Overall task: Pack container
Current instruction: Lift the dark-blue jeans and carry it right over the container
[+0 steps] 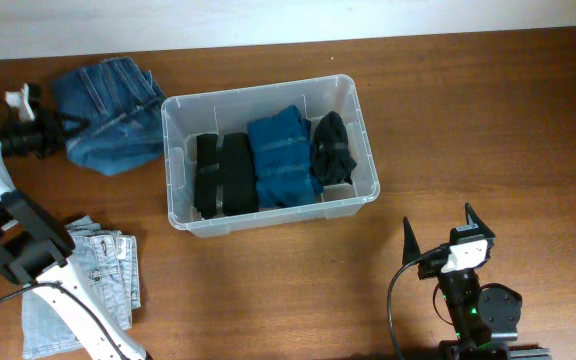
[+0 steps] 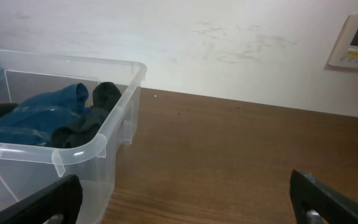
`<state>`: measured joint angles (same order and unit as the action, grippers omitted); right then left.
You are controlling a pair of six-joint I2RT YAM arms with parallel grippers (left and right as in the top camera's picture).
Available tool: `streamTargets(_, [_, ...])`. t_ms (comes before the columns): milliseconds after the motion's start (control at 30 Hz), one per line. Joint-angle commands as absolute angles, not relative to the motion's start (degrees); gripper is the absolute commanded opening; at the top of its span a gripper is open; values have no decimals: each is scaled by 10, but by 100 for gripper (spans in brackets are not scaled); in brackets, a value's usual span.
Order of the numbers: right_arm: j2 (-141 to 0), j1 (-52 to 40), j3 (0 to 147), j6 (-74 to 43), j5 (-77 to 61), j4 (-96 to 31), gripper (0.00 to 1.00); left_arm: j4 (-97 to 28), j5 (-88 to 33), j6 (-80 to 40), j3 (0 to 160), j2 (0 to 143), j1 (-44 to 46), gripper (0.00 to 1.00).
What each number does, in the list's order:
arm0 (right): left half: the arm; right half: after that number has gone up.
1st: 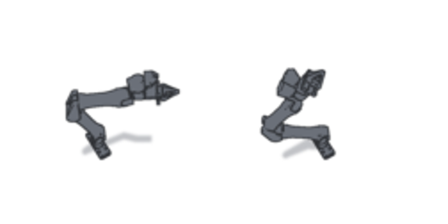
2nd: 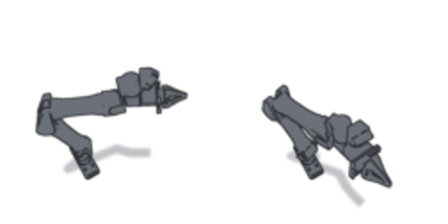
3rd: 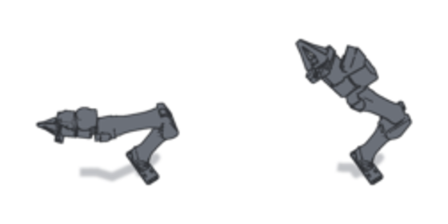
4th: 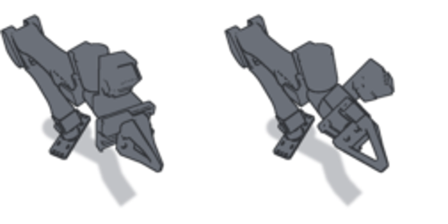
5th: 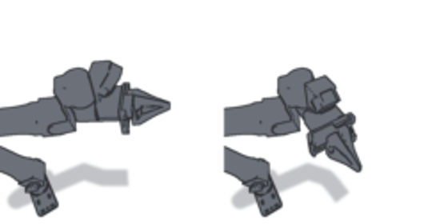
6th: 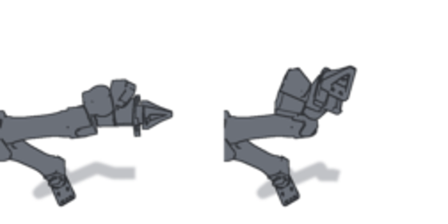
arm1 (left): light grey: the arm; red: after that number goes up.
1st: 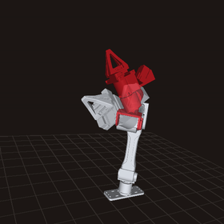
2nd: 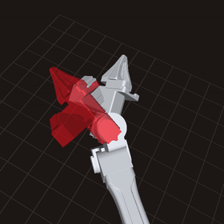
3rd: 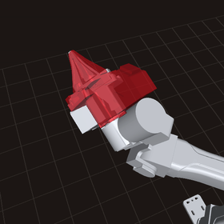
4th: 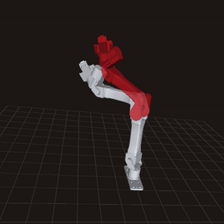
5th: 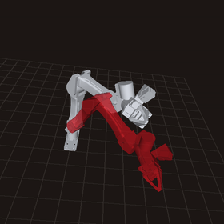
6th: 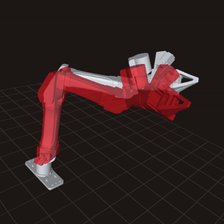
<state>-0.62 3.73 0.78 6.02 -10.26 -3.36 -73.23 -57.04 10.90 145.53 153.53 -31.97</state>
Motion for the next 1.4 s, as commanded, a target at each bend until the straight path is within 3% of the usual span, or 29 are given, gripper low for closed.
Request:
streamTargets(0, [-2,42,3,60,-110,-34,99,-779,-661,107,1590,1508,-320,1])
streamTargets(233, [-2,42,3,60,-110,-34,99,-865,-669,57,1792,1477,-311,1])
streamTargets(633, [-2,42,3,60,-110,-34,99,-967,-709,49,1798,1312,-251,1])
streamTargets(900, [-2,42,3,60,-110,-34,99,-967,-706,0,1797,1277,-98,1])
streamTargets(1133, [-2,42,3,60,-110,-34,98,-967,-557,-24,1758,1277,71,1])
streamTargets(1367, [-2,42,3,60,-110,-34,98,-937,-455,-70,1682,1277,166,1])
